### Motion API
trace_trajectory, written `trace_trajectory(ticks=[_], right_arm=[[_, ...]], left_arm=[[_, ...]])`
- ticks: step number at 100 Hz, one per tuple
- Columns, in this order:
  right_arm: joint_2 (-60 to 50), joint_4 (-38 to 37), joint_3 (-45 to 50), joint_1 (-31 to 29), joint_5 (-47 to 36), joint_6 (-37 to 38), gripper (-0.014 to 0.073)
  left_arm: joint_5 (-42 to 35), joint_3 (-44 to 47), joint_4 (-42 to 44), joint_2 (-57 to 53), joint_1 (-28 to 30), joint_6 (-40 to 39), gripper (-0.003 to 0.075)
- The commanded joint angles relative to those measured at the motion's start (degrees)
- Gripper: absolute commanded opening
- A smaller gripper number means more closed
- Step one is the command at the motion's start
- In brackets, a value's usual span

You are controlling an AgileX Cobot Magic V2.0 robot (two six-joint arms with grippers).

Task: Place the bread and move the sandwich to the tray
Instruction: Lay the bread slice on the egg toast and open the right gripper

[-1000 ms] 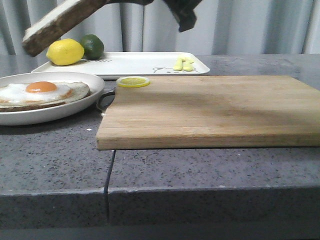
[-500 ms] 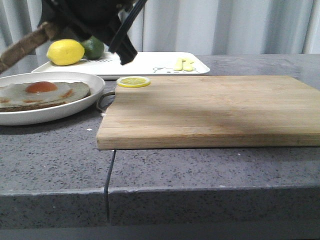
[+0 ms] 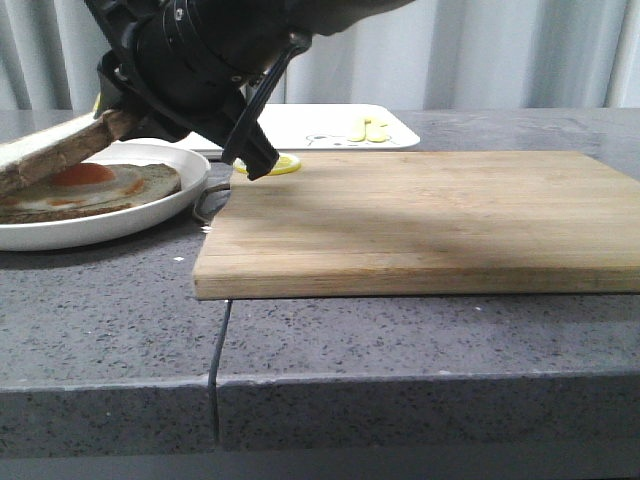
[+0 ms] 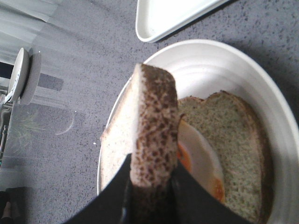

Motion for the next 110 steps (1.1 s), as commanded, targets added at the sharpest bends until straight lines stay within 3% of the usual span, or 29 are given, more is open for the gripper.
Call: trace_trajectory(ticks=[1,18,61,75,110], right_arm=[[-2.9,2.9,-2.1,-0.1,0.5,-0.4,-0.0052],[-2.9,2.9,-2.1,-0.1,-1.3,-3.3,0.0036],[-2.9,2.9,1.4,-0.5,-3.8,-5.2,0.041],[-3.0,2.9,1.5,-0.5,-5.3,-5.2,0.0451],[-6.6,2.2,0.9,-1.9,-6.9,-5.5,0.045]], left_arm=[[-4.4,-1.9,-0.5,1.0,-0.3,-0.5,0.0536],[-4.4,-1.9,-0.5,1.0,-0.3,-0.5,0.0536],[-4.4,-1.9,-0.5,1.0,-0.3,-0.5,0.0536],[-4.4,-1.9,-0.5,1.0,-0.3,-0.5,0.0536],[-4.4,-1.9,-0.5,1.0,-0.3,-0.5,0.0536]])
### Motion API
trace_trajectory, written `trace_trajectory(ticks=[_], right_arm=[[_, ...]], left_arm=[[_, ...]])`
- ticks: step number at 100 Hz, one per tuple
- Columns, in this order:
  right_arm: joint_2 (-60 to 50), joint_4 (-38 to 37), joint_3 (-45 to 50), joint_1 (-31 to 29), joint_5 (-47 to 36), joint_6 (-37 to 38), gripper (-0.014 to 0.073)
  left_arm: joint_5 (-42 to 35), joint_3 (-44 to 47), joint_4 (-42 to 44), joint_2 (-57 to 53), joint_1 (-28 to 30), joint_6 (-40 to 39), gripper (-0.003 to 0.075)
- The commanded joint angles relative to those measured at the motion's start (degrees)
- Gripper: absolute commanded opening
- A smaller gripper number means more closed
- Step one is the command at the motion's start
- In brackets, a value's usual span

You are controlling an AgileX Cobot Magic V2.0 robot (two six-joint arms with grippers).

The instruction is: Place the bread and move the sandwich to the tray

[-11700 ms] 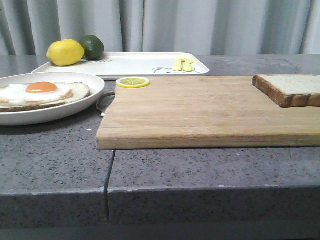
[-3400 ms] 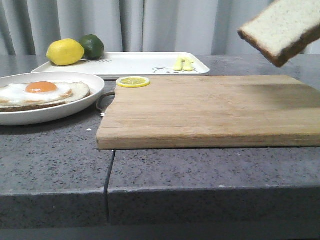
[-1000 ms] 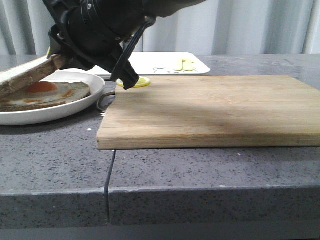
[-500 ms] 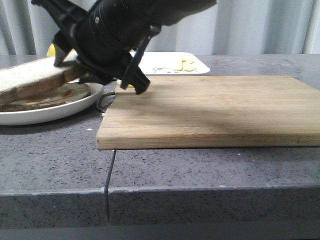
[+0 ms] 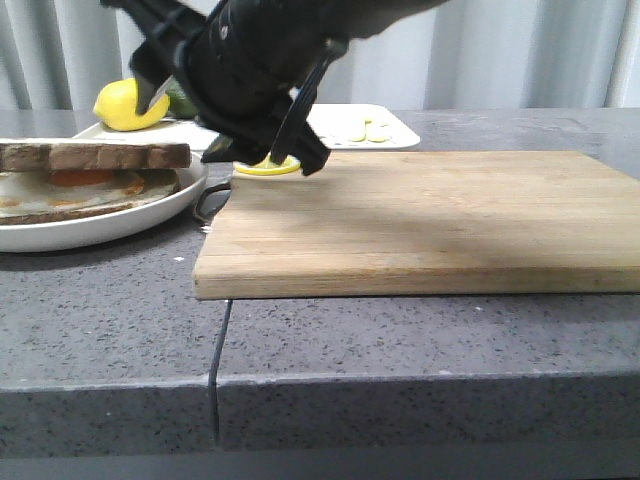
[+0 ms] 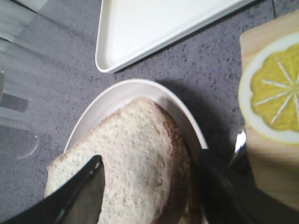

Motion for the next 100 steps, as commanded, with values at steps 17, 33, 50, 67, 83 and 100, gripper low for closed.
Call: trace_trajectory(ticks=[17,33,50,67,83,100], right_arm=[[-7.8,-1.3,-1.9,-2.3,0.0,-1.8,0.045],[-12.4,-9.1,-1.8,-4.0,0.1,-2.3,0.045],[-18.4,-23.1,-1.4,-6.5,0.4,-2.3,0.0446],[-25.9,-36.7,2.1,-10.7,0.5,1.6,0.0446],[-34.7,-51.3,9.1,-16.3,1.8,10.7,0.0446],[-45.2,-66.6,18.0,-22.8,3.0,21.0,0.0446]], left_arm=[[-4.4,-1.9,-0.5,1.0,-0.3,-0.5,0.0536],[-4.4,-1.9,-0.5,1.0,-0.3,-0.5,0.0536],[-4.4,-1.9,-0.5,1.0,-0.3,-0.5,0.0536],[-4.4,-1.9,-0.5,1.0,-0.3,-0.5,0.0536],[-4.4,-1.9,-0.5,1.0,-0.3,-0.5,0.0536],[-4.4,-1.9,-0.5,1.0,-0.3,-0.5,0.0536]])
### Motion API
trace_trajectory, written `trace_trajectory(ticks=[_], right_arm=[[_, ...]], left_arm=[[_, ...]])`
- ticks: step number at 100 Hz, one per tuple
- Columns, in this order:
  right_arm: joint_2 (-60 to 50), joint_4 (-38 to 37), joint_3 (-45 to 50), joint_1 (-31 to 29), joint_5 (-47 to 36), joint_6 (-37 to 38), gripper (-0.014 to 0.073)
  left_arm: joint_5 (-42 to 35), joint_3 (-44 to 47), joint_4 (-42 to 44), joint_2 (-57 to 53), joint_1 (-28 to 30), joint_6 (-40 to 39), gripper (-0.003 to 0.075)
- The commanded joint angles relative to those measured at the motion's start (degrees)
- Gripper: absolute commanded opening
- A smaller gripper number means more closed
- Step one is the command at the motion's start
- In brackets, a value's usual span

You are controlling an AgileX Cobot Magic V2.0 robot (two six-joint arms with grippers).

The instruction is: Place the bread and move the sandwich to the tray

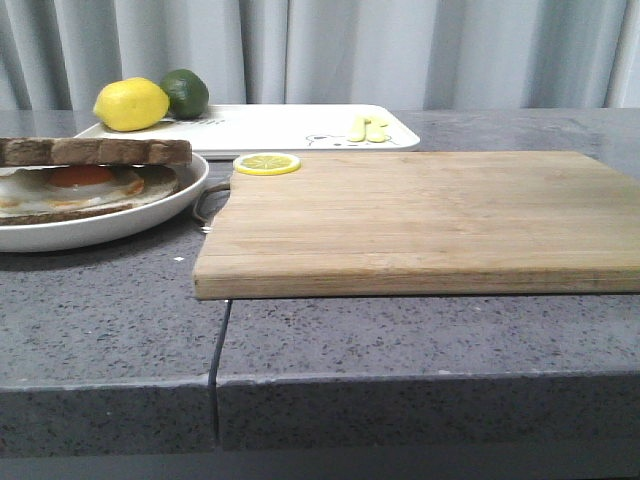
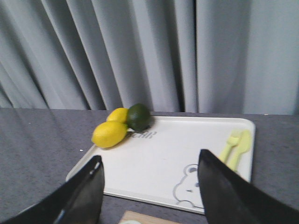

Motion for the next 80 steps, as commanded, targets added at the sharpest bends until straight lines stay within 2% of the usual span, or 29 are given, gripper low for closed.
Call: trace_trajectory(ticks=[1,15,26,46,80], right_arm=[[-6.9,-9.6,2.9,-3.2,-1.5,5.8,0.0446],[-16.0,-19.9,10.3,-8.4,-0.7,13.0,0.0446],[-22.9,-24.4,15.5,-12.2,-0.3,15.6,0.0446],[-35.1,-26.6,24.3,-16.4,2.8,15.6,0.0446],[-47.9,-26.7,35.0,-16.7,5.4,15.6,0.0446]], left_arm=[[-4.4,-1.9,-0.5,1.0,-0.3,-0.5,0.0536],[-4.4,-1.9,-0.5,1.0,-0.3,-0.5,0.0536],[-4.4,-1.9,-0.5,1.0,-0.3,-0.5,0.0536],[-4.4,-1.9,-0.5,1.0,-0.3,-0.5,0.0536],[-4.4,-1.9,-0.5,1.0,-0.3,-0.5,0.0536]])
